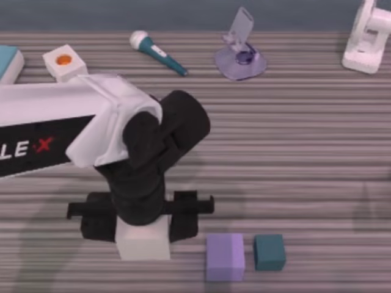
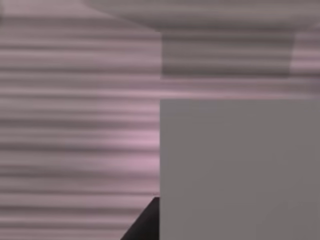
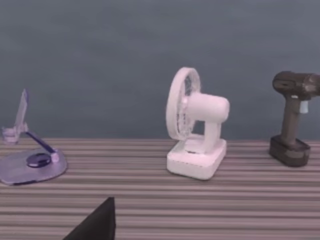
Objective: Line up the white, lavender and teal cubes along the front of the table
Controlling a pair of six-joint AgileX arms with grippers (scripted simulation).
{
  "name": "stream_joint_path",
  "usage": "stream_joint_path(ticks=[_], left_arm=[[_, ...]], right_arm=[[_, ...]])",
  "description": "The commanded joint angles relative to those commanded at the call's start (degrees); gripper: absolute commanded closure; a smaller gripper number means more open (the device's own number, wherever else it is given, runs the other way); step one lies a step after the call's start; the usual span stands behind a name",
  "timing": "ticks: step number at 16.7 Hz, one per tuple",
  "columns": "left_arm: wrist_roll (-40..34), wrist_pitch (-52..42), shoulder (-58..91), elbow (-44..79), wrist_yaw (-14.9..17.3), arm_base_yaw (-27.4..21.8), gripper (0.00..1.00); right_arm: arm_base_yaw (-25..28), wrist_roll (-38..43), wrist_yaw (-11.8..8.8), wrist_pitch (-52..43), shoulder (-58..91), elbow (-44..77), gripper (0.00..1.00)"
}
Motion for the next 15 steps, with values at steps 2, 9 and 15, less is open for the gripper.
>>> stream_joint_path(ticks=[2, 9, 15], left_arm=[[0.11, 3.26, 1.31, -1.7, -0.02, 0.05, 1.0], [0.27, 15.33, 6.86, -8.21, 0.04, 0.28, 1.0], [0.27, 15.33, 6.86, -8.21, 0.04, 0.28, 0.77]], right_arm=[[0.0, 0.0, 0.0, 0.0, 0.0, 0.0, 0.0], [0.0, 0.0, 0.0, 0.0, 0.0, 0.0, 0.0], [0.0, 0.0, 0.0, 0.0, 0.0, 0.0, 0.0]])
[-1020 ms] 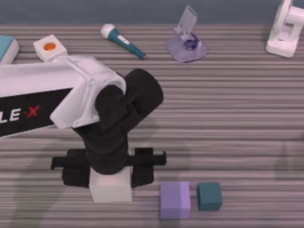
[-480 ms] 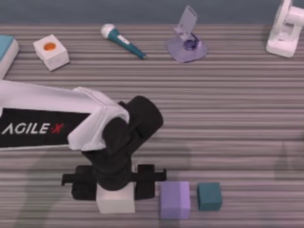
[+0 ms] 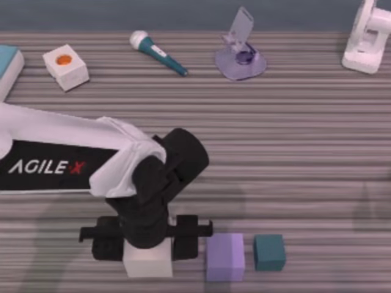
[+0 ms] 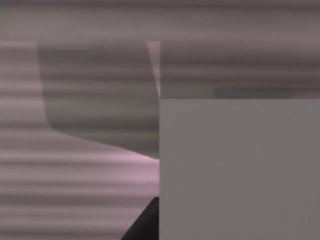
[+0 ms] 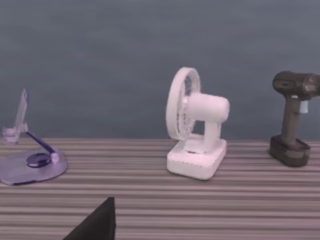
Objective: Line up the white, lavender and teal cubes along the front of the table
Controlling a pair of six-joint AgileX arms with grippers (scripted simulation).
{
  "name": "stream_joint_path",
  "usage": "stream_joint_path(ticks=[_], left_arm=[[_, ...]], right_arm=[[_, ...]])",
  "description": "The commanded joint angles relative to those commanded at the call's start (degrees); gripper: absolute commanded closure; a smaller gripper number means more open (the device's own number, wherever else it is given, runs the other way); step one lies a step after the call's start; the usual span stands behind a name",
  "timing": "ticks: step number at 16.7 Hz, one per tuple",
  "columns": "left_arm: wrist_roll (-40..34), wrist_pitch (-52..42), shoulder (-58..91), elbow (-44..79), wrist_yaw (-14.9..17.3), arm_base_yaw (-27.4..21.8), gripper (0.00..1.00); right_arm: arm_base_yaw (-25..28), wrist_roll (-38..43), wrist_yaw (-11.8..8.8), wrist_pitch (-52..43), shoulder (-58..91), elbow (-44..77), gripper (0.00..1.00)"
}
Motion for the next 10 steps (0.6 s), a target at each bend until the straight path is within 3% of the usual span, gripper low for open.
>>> stream_joint_path(ticks=[10], left_arm=[[0.0, 0.0, 0.0, 0.0, 0.0, 0.0, 0.02]], right_arm=[[0.0, 0.0, 0.0, 0.0, 0.0, 0.0, 0.0]])
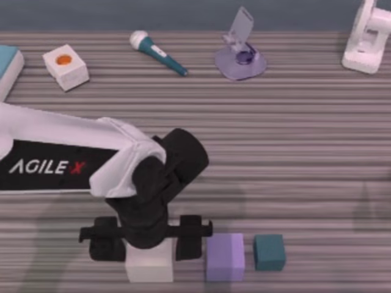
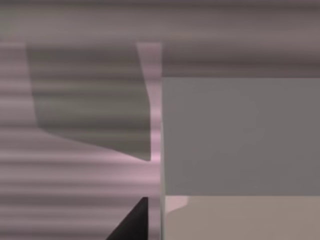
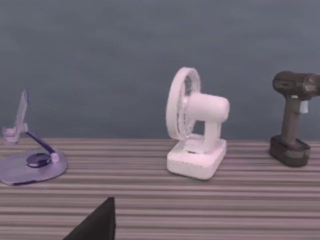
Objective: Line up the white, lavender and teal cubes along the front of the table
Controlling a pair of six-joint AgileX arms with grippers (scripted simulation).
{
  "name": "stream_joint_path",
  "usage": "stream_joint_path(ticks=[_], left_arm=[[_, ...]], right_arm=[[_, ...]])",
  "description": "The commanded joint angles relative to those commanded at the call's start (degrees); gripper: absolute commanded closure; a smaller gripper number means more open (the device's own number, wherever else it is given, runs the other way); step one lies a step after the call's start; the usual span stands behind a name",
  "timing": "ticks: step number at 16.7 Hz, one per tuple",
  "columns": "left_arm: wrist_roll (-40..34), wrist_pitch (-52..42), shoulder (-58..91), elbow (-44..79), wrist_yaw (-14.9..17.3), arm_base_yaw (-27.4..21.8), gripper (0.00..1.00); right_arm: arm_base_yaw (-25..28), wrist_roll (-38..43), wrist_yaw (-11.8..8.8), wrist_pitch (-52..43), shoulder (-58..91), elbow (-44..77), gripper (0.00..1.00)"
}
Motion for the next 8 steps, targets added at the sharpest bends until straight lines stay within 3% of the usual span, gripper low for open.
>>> stream_joint_path(ticks=[8], left_arm=[[0.0, 0.0, 0.0, 0.0, 0.0, 0.0, 0.0]], right_arm=[[0.0, 0.0, 0.0, 0.0, 0.0, 0.0, 0.0]])
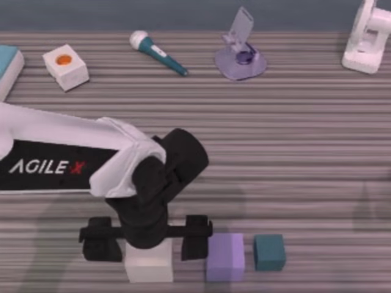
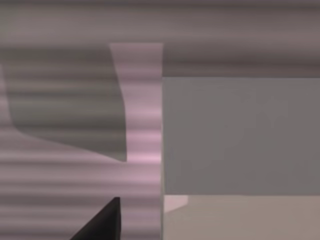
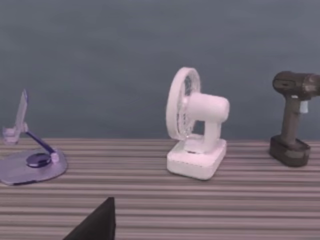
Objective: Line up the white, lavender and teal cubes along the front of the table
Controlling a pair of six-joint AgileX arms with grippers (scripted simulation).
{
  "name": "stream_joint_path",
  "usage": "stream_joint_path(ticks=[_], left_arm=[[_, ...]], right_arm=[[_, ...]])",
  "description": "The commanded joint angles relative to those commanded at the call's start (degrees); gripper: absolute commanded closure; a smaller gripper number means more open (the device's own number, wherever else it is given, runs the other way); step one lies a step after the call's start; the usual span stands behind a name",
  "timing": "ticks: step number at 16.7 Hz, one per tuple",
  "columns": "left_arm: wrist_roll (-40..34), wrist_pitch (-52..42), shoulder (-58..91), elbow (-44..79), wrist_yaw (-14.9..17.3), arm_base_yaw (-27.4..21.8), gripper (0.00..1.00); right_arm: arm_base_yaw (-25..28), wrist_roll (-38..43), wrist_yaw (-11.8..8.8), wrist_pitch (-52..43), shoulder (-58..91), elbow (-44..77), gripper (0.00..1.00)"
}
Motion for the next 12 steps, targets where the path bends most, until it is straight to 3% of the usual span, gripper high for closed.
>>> stream_joint_path(ticks=[3, 12], left_arm=[[0.01, -0.99, -0.4, 0.75, -0.03, -0.15, 0.0], [-0.28, -16.22, -7.34, 8.93, -0.02, 0.94, 0.0]], right_arm=[[0.0, 0.0, 0.0, 0.0, 0.0, 0.0, 0.0], [0.0, 0.0, 0.0, 0.0, 0.0, 0.0, 0.0]])
